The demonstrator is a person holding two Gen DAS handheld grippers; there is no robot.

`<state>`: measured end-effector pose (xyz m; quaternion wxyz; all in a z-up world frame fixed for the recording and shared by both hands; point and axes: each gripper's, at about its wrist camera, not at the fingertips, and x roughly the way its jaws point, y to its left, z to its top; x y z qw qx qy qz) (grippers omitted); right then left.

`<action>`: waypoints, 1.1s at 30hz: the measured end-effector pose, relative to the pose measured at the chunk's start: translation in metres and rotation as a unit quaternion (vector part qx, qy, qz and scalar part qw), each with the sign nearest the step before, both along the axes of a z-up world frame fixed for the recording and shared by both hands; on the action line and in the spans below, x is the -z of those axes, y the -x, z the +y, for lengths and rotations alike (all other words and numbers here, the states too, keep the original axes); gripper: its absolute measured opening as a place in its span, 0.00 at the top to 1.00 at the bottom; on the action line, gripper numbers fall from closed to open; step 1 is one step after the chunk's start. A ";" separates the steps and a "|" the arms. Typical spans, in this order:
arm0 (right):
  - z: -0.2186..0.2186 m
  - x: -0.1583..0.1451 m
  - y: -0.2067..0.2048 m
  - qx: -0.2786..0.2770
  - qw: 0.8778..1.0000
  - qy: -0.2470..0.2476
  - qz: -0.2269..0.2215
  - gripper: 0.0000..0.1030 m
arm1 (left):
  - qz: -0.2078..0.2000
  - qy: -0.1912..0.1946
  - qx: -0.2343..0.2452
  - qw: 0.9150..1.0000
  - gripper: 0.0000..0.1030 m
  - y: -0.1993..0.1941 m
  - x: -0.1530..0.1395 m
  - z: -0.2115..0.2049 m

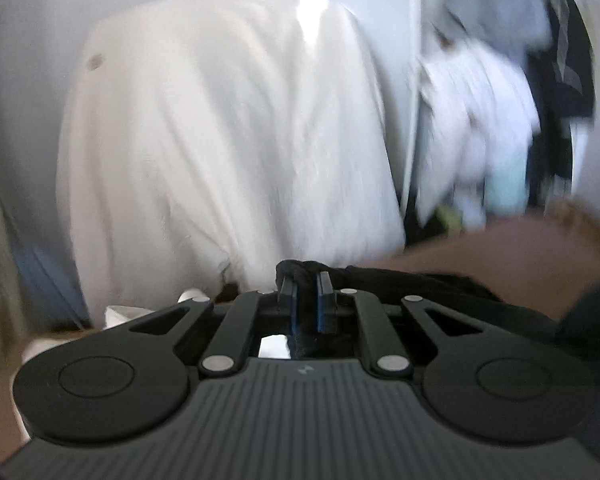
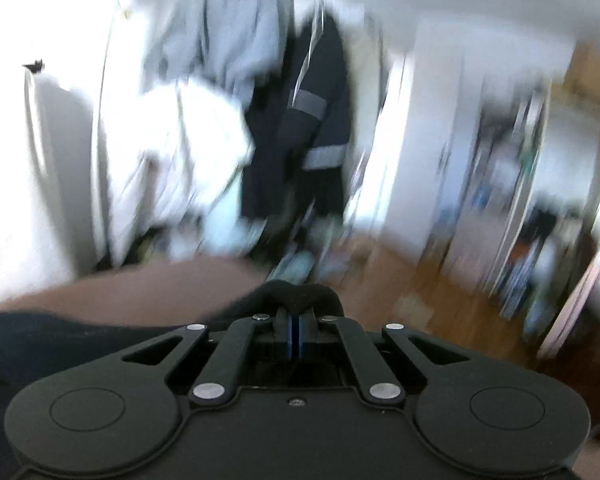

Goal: Fold clothes

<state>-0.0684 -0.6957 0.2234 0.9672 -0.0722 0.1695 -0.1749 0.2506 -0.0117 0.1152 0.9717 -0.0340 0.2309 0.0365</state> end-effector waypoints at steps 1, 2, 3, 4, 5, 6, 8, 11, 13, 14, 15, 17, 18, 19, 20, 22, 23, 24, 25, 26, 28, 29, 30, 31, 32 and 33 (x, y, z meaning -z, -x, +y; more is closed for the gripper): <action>0.011 -0.014 -0.002 0.004 0.999 0.040 -0.027 0.98 | 0.012 0.003 -0.012 1.000 0.92 -0.010 0.005 0.005; 0.019 -0.023 -0.008 0.004 0.997 0.064 -0.046 0.98 | 0.024 0.006 -0.023 0.999 0.92 -0.020 0.009 0.011; 0.025 -0.034 -0.013 -0.001 0.995 0.079 -0.062 0.98 | 0.037 0.009 -0.035 0.999 0.92 -0.030 0.014 0.016; 0.028 -0.039 -0.021 -0.010 0.994 0.079 -0.069 0.97 | 0.049 0.012 -0.046 0.998 0.91 -0.040 0.019 0.022; 0.031 -0.044 -0.029 -0.019 0.994 0.078 -0.076 0.96 | 0.061 0.015 -0.058 0.996 0.85 -0.050 0.023 0.027; 0.029 -0.037 -0.042 -0.028 0.995 0.077 -0.050 0.76 | 0.073 0.018 -0.069 0.995 0.82 -0.059 0.028 0.033; 0.026 -0.016 -0.068 -0.032 0.996 0.077 0.038 0.45 | 0.097 0.024 -0.092 0.991 0.30 -0.079 0.037 0.044; 0.013 0.059 -0.077 0.001 0.986 0.068 0.154 0.40 | 0.187 -0.049 -0.073 0.978 0.31 -0.094 0.081 0.031; -0.005 0.101 -0.059 0.028 0.984 -0.005 0.176 0.40 | 0.188 -0.121 -0.034 0.974 0.31 -0.082 0.097 0.015; -0.014 0.113 -0.043 0.032 0.984 -0.043 0.172 0.40 | 0.178 -0.156 -0.019 0.971 0.30 -0.070 0.101 0.010; -0.023 0.124 -0.027 0.037 0.982 -0.082 0.168 0.40 | 0.163 -0.184 -0.011 0.969 0.30 -0.052 0.101 0.009; -0.041 0.147 0.005 0.046 0.973 -0.158 0.159 0.40 | 0.150 -0.182 0.018 0.972 0.30 -0.031 0.095 0.002; -0.050 0.158 0.021 0.050 0.967 -0.196 0.154 0.39 | 0.146 -0.171 0.035 0.974 0.30 -0.022 0.091 -0.002; -0.056 0.162 0.037 0.051 0.964 -0.216 0.148 0.39 | 0.141 -0.160 0.053 0.976 0.30 -0.012 0.087 -0.005; -0.062 0.166 0.052 0.052 0.960 -0.235 0.142 0.38 | 0.136 -0.149 0.070 0.977 0.29 -0.003 0.083 -0.009; -0.065 0.169 0.065 0.043 0.956 -0.254 0.142 0.38 | 0.135 -0.143 0.094 0.976 0.28 0.010 0.088 -0.024; -0.066 0.170 0.071 0.038 0.953 -0.263 0.143 0.38 | 0.136 -0.144 0.103 0.975 0.26 0.014 0.094 -0.032; -0.067 0.172 0.077 0.033 0.951 -0.273 0.143 0.38 | 0.138 -0.145 0.113 0.973 0.25 0.019 0.099 -0.041; -0.068 0.174 0.083 0.029 0.948 -0.282 0.143 0.37 | 0.139 -0.146 0.123 0.972 0.24 0.024 0.104 -0.049; -0.069 0.175 0.089 0.024 0.945 -0.292 0.143 0.37 | 0.140 -0.147 0.133 0.970 0.24 0.029 0.110 -0.058; -0.071 0.178 0.102 0.014 0.940 -0.310 0.143 0.37 | 0.143 -0.149 0.152 0.967 0.24 0.038 0.120 -0.075; -0.072 0.180 0.108 0.010 0.937 -0.320 0.143 0.37 | 0.144 -0.150 0.162 0.965 0.24 0.043 0.126 -0.083; -0.067 0.180 0.106 -0.003 0.932 -0.334 0.143 0.37 | 0.146 -0.151 0.171 0.963 0.24 0.048 0.131 -0.092; -0.061 0.180 0.105 -0.017 0.927 -0.347 0.143 0.37 | 0.147 -0.152 0.181 0.961 0.24 0.053 0.136 -0.101; -0.052 0.179 0.100 -0.039 0.923 -0.351 0.154 0.37 | 0.148 -0.153 0.189 0.959 0.24 0.057 0.141 -0.107; -0.042 0.179 0.094 -0.061 0.918 -0.355 0.166 0.37 | 0.155 -0.154 0.197 0.956 0.24 0.058 0.143 -0.111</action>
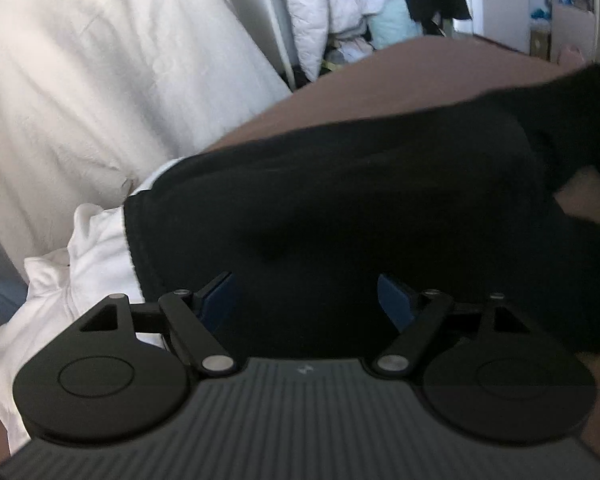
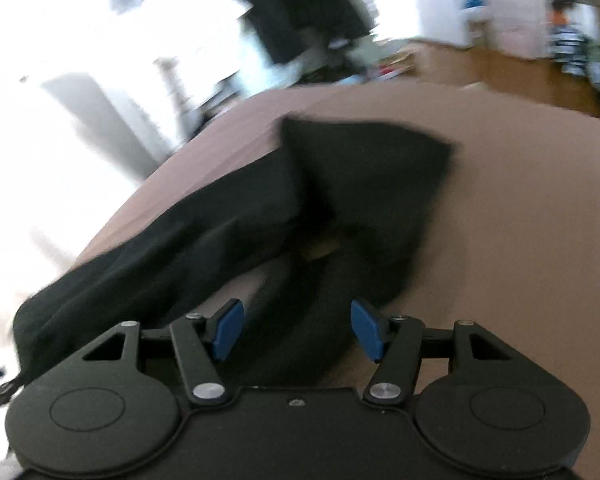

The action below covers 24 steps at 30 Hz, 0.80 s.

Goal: Fold clothes

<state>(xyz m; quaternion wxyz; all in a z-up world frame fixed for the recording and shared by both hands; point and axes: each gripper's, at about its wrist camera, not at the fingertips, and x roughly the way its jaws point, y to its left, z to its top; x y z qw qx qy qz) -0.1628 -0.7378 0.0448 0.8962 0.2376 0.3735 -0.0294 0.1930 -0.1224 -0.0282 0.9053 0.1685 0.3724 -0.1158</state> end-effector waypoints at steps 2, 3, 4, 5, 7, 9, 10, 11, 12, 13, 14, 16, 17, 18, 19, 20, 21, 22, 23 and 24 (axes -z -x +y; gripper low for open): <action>0.014 -0.001 -0.013 -0.041 0.998 -0.039 0.007 0.34 | 0.047 0.004 0.011 0.999 0.24 -0.008 0.001 0.000; 0.018 0.003 -0.020 -0.045 0.996 -0.077 0.011 0.27 | 0.065 0.008 0.009 0.998 0.24 -0.011 0.000 0.002; 0.020 0.008 -0.027 -0.040 0.993 -0.111 0.019 0.21 | 0.063 0.013 0.001 0.998 0.24 -0.011 -0.006 0.005; 0.025 0.013 -0.035 -0.035 0.994 -0.100 0.035 0.20 | 0.052 0.015 -0.004 0.999 0.24 -0.011 -0.011 0.008; 0.034 0.023 -0.051 -0.025 0.994 -0.076 0.069 0.20 | 0.030 0.015 0.002 0.999 0.24 -0.006 -0.018 0.013; 0.047 0.034 -0.065 -0.047 0.993 0.004 0.112 0.20 | 0.012 0.015 0.018 1.000 0.24 0.000 -0.024 0.015; 0.054 0.046 -0.068 -0.059 0.988 0.049 0.131 0.20 | 0.010 0.020 0.030 0.999 0.24 0.003 -0.025 0.014; 0.060 0.059 -0.070 -0.070 0.982 0.095 0.150 0.21 | 0.008 0.026 0.040 0.999 0.24 0.004 -0.026 0.014; 0.066 0.072 -0.072 -0.081 0.972 0.139 0.169 0.27 | 0.008 0.033 0.048 0.998 0.24 0.003 -0.024 0.013; 0.072 0.085 -0.074 -0.091 0.961 0.184 0.187 0.36 | 0.009 0.037 0.051 0.998 0.24 0.002 -0.022 0.013; 0.068 0.091 -0.071 -0.078 0.966 0.172 0.176 0.43 | 0.009 0.038 0.048 0.998 0.24 0.000 -0.020 0.015; 0.056 0.084 -0.062 -0.022 0.978 0.148 0.144 0.79 | 0.010 0.039 0.044 0.998 0.24 -0.002 -0.016 0.021; 0.052 0.075 -0.056 -0.006 0.982 0.144 0.124 0.81 | 0.007 0.039 0.042 0.998 0.24 -0.001 -0.016 0.024; 0.047 0.066 -0.050 0.009 0.985 0.139 0.104 0.83 | 0.002 0.040 0.041 0.998 0.24 0.000 -0.017 0.026; 0.048 0.052 -0.044 0.013 0.983 0.160 0.084 0.84 | -0.004 0.042 0.042 0.998 0.24 0.000 -0.018 0.027; 0.049 0.039 -0.038 0.017 0.981 0.182 0.064 0.84 | -0.010 0.043 0.044 0.998 0.24 0.001 -0.020 0.028; 0.048 0.038 -0.036 0.018 0.979 0.191 0.063 0.84 | -0.014 0.048 0.049 0.998 0.24 0.002 -0.022 0.029; 0.047 0.038 -0.033 0.019 0.978 0.199 0.062 0.84 | -0.014 0.057 0.056 0.997 0.24 0.002 -0.023 0.030; 0.045 0.037 -0.031 0.020 0.976 0.207 0.062 0.84 | -0.012 0.065 0.059 0.996 0.24 0.001 -0.024 0.031; 0.044 0.037 -0.029 0.021 0.974 0.216 0.062 0.84 | -0.008 0.069 0.057 0.996 0.24 0.000 -0.025 0.032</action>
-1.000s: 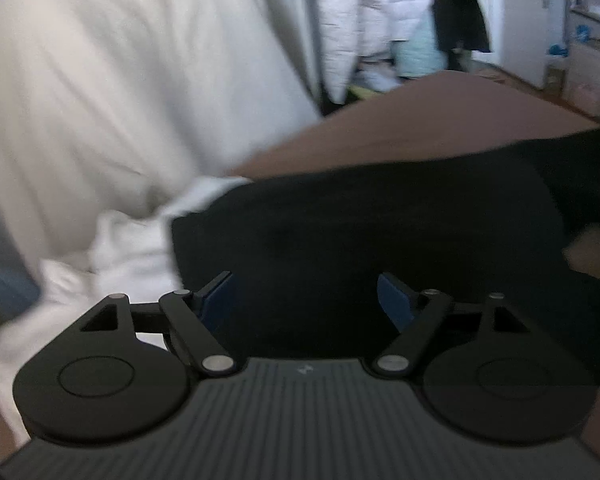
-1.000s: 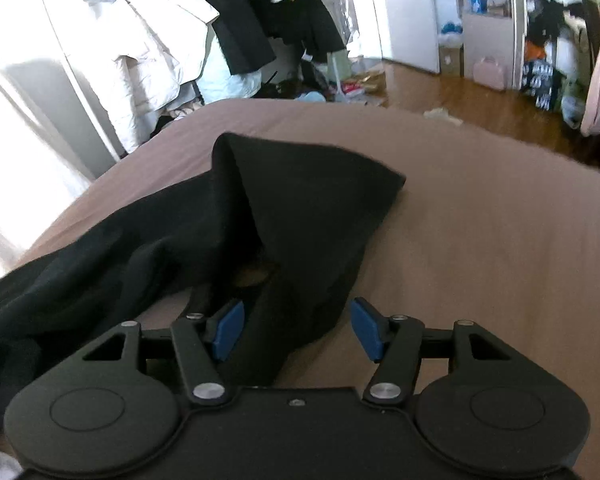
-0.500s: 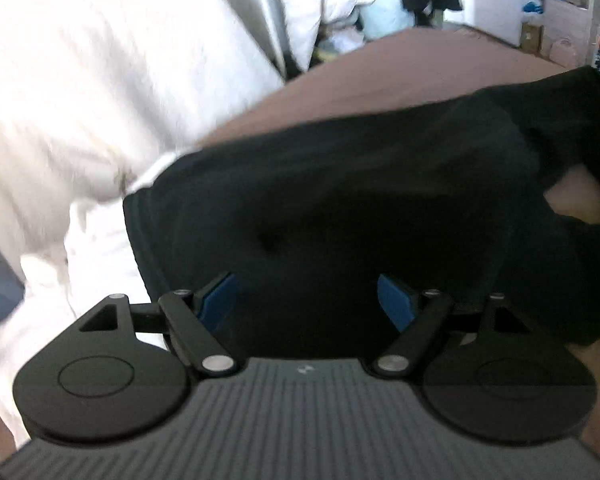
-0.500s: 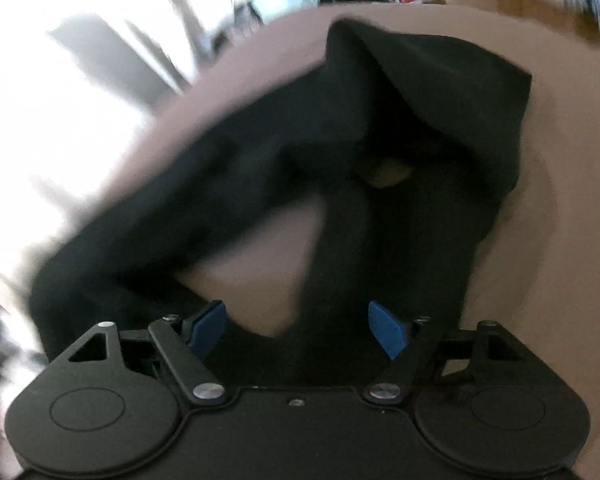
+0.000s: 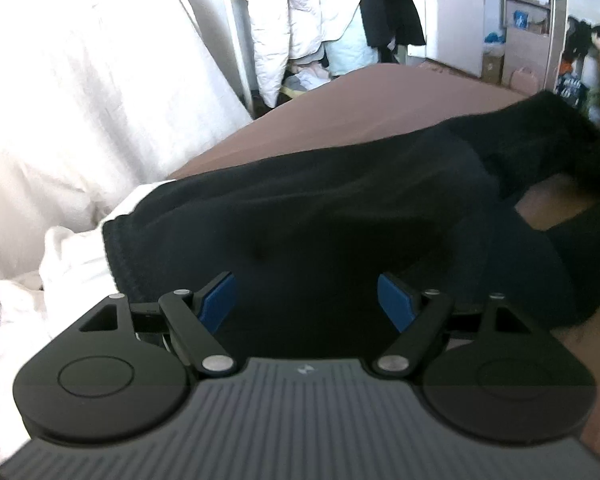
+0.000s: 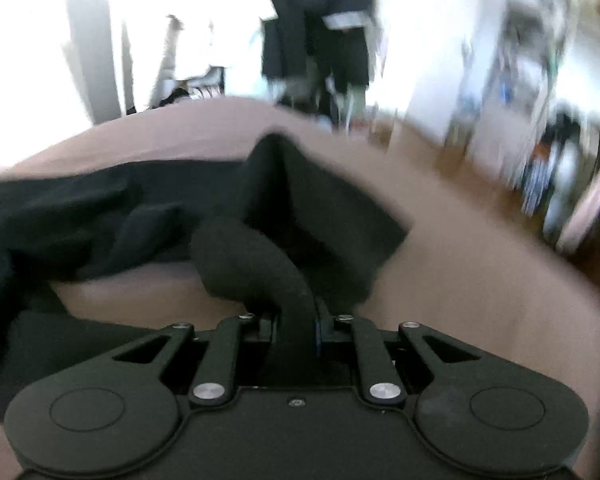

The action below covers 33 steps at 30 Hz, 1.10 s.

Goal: Fold clothes

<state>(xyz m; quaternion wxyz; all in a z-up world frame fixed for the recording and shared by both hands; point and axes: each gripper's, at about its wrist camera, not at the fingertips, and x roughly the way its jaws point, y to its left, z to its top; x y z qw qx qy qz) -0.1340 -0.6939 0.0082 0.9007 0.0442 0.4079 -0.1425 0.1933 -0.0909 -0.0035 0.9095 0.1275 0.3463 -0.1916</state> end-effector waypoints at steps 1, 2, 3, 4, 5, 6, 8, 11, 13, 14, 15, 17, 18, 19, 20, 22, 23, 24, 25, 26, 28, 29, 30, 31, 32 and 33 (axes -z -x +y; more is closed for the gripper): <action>-0.001 -0.001 0.002 0.000 1.000 0.008 0.000 0.84 | 0.006 0.002 -0.003 1.000 0.24 -0.002 0.000 0.000; -0.003 -0.001 0.005 0.001 1.000 0.017 -0.001 0.84 | 0.011 0.003 -0.004 1.000 0.24 -0.003 0.000 0.000; -0.004 -0.002 0.007 0.001 1.000 0.025 -0.001 0.84 | 0.016 0.004 -0.003 1.000 0.24 -0.003 0.000 0.001; -0.006 -0.002 0.009 0.002 0.999 0.034 -0.001 0.84 | 0.018 0.002 0.000 1.000 0.24 -0.002 0.000 0.001; -0.007 -0.003 0.012 0.002 0.999 0.042 -0.001 0.84 | 0.017 -0.002 0.006 1.000 0.24 -0.001 0.001 0.000; -0.008 -0.003 0.014 0.003 0.999 0.051 -0.002 0.84 | 0.014 -0.017 0.015 1.000 0.24 0.002 0.004 -0.002; -0.011 -0.004 0.019 0.004 0.998 0.068 -0.002 0.84 | -0.001 -0.083 0.045 0.995 0.23 0.013 0.018 -0.010; -0.015 -0.006 0.026 0.005 0.996 0.093 -0.003 0.83 | -0.023 -0.181 0.090 0.979 0.21 0.029 0.037 -0.023; -0.021 -0.003 0.038 0.011 0.995 0.099 0.008 0.82 | -0.033 -0.233 0.117 0.965 0.21 0.038 0.051 -0.030; -0.025 -0.001 0.042 0.014 0.995 0.098 0.012 0.81 | -0.031 -0.234 0.127 0.963 0.21 0.041 0.058 -0.029; -0.029 0.000 0.046 0.017 0.995 0.097 0.017 0.81 | -0.024 -0.236 0.131 0.963 0.21 0.040 0.065 -0.030; -0.030 0.003 0.055 0.020 0.994 0.104 0.027 0.81 | 0.005 -0.246 0.119 0.962 0.21 0.031 0.078 -0.034; -0.030 0.004 0.059 0.021 0.993 0.107 0.032 0.81 | 0.019 -0.251 0.113 0.961 0.21 0.026 0.085 -0.035; -0.030 0.005 0.064 0.022 0.993 0.111 0.037 0.82 | 0.025 -0.256 0.108 0.960 0.21 0.022 0.091 -0.037; -0.031 0.007 0.067 0.021 0.992 0.118 0.040 0.81 | 0.019 -0.259 0.104 0.960 0.20 0.019 0.095 -0.038; -0.033 0.011 0.072 0.019 0.990 0.133 0.046 0.79 | 0.006 -0.267 0.096 0.959 0.11 0.014 0.103 -0.040; -0.034 0.012 0.075 0.018 0.989 0.141 0.049 0.79 | -0.001 -0.270 0.092 0.958 0.04 0.012 0.106 -0.041; -0.036 0.013 0.078 0.018 0.991 0.129 0.042 0.78 | -0.007 -0.274 0.088 0.958 0.03 0.009 0.110 -0.043; -0.038 0.013 0.080 0.018 0.992 0.117 0.035 0.78 | -0.014 -0.278 0.084 0.957 0.03 0.007 0.114 -0.044; -0.040 0.013 0.083 0.018 0.994 0.105 0.028 0.78 | -0.021 -0.281 0.080 0.956 0.02 0.004 0.118 -0.045; -0.045 0.014 0.088 0.018 0.996 0.081 0.013 0.78 | -0.036 -0.285 0.077 0.955 0.16 0.001 0.125 -0.046; -0.047 0.015 0.091 0.018 0.997 0.069 0.006 0.78 | -0.050 -0.277 0.079 0.956 0.51 0.004 0.122 -0.043; -0.049 0.015 0.093 0.018 0.998 0.057 -0.001 0.84 | -0.065 -0.264 0.068 0.960 0.65 0.005 0.110 -0.039; -0.051 0.015 0.096 0.017 0.999 0.045 -0.009 0.85 | -0.080 -0.251 0.056 0.963 0.86 0.006 0.099 -0.034; -0.053 0.016 0.099 0.017 0.999 0.033 -0.016 0.86 | -0.094 -0.238 0.045 0.966 0.90 0.007 0.088 -0.030; -0.055 0.016 0.101 0.017 0.999 0.021 -0.023 0.87 | -0.109 -0.225 0.034 0.968 0.91 0.008 0.076 -0.026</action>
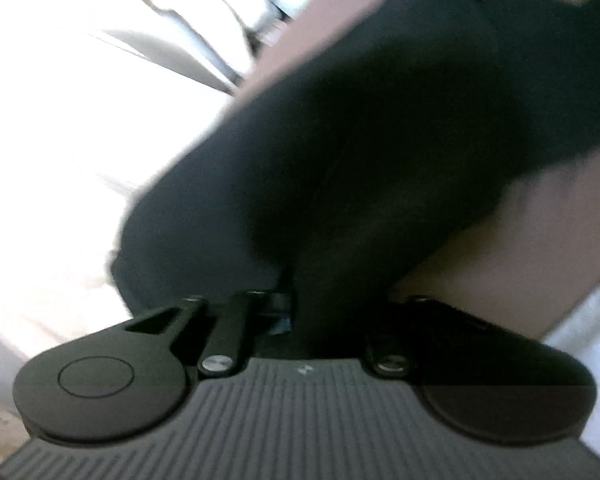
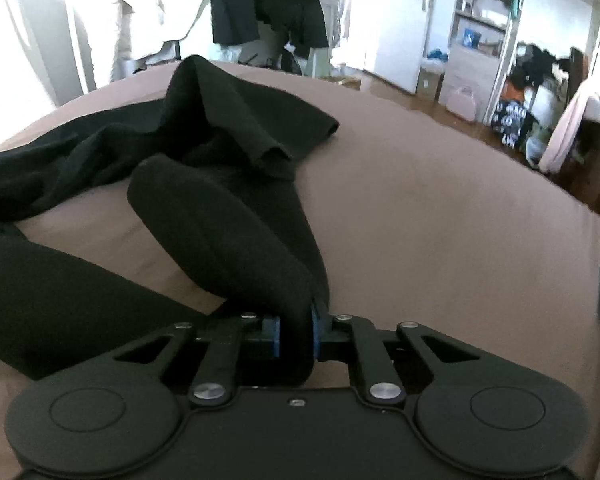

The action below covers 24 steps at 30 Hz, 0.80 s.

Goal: Fold clothes

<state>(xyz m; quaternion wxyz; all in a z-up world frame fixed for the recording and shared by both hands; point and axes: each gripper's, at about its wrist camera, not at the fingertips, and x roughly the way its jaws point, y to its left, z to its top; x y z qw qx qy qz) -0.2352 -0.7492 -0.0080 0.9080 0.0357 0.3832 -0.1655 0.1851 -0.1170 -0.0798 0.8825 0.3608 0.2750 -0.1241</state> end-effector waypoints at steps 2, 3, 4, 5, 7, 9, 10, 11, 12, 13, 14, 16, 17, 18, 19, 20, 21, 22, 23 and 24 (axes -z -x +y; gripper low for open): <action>-0.003 0.002 0.005 0.006 1.000 -0.009 -0.001 0.89 | -0.032 0.030 -0.013 0.999 0.92 0.002 -0.023 0.008; -0.004 0.003 0.007 0.012 1.000 -0.005 0.006 0.89 | -0.048 0.044 -0.019 0.998 0.92 0.003 -0.034 0.012; -0.005 0.004 0.009 0.018 1.000 -0.002 0.013 0.89 | -0.064 0.059 -0.025 0.996 0.92 0.005 -0.045 0.017; -0.005 0.006 0.012 0.024 1.000 0.002 0.019 0.89 | -0.080 0.074 -0.032 0.994 0.92 0.006 -0.057 0.021; -0.007 0.008 0.016 0.037 0.999 0.009 0.033 0.89 | -0.099 0.110 -0.047 0.988 0.91 0.010 -0.087 0.032; -0.009 0.011 0.021 0.049 0.998 0.016 0.046 0.90 | -0.077 0.144 -0.061 0.985 0.90 0.010 -0.111 0.045; -0.009 0.012 0.023 0.055 0.997 0.020 0.053 0.90 | -0.058 0.156 -0.065 0.984 0.87 0.009 -0.114 0.051; -0.010 0.013 0.025 0.062 0.996 0.023 0.060 0.89 | -0.039 0.156 -0.066 0.985 0.83 0.008 -0.111 0.055; -0.011 0.015 0.028 0.068 0.995 0.027 0.067 0.88 | -0.021 0.148 -0.070 0.986 0.78 0.007 -0.103 0.055; -0.012 0.016 0.030 0.074 0.994 0.030 0.073 0.87 | -0.005 0.127 -0.077 0.989 0.66 0.007 -0.089 0.052; -0.013 0.017 0.032 0.080 0.993 0.034 0.080 0.80 | 0.009 0.102 -0.081 0.991 0.58 0.006 -0.077 0.046; -0.014 0.020 0.037 0.093 0.990 0.041 0.094 0.67 | 0.019 0.050 -0.073 0.996 0.58 0.007 -0.057 0.030; -0.015 0.021 0.039 0.099 0.989 0.044 0.100 0.67 | 0.023 0.024 -0.067 0.997 0.58 0.008 -0.047 0.023; -0.016 0.023 0.041 0.105 0.988 0.048 0.107 0.66 | 0.027 -0.001 -0.061 0.998 0.58 0.009 -0.037 0.016; -0.013 0.027 0.045 0.105 0.988 0.043 0.100 0.64 | 0.029 -0.015 -0.058 0.998 0.58 0.010 -0.031 0.011; -0.011 0.026 0.048 0.106 0.990 0.039 0.089 0.63 | 0.027 -0.012 -0.059 0.998 0.58 0.010 -0.034 0.011; -0.009 0.021 0.049 0.108 0.990 0.036 0.078 0.60 | 0.025 -0.010 -0.060 0.998 0.56 0.009 -0.036 0.011; -0.008 0.016 0.051 0.110 0.991 0.033 0.068 0.56 | 0.024 -0.007 -0.061 0.998 0.50 0.009 -0.038 0.011; -0.007 0.008 0.051 0.110 0.992 0.030 0.054 0.55 | 0.023 -0.002 -0.065 0.998 0.44 0.008 -0.041 0.013; -0.004 0.001 0.050 0.105 0.993 0.027 0.038 0.54 | 0.023 0.006 -0.074 0.997 0.40 0.007 -0.044 0.018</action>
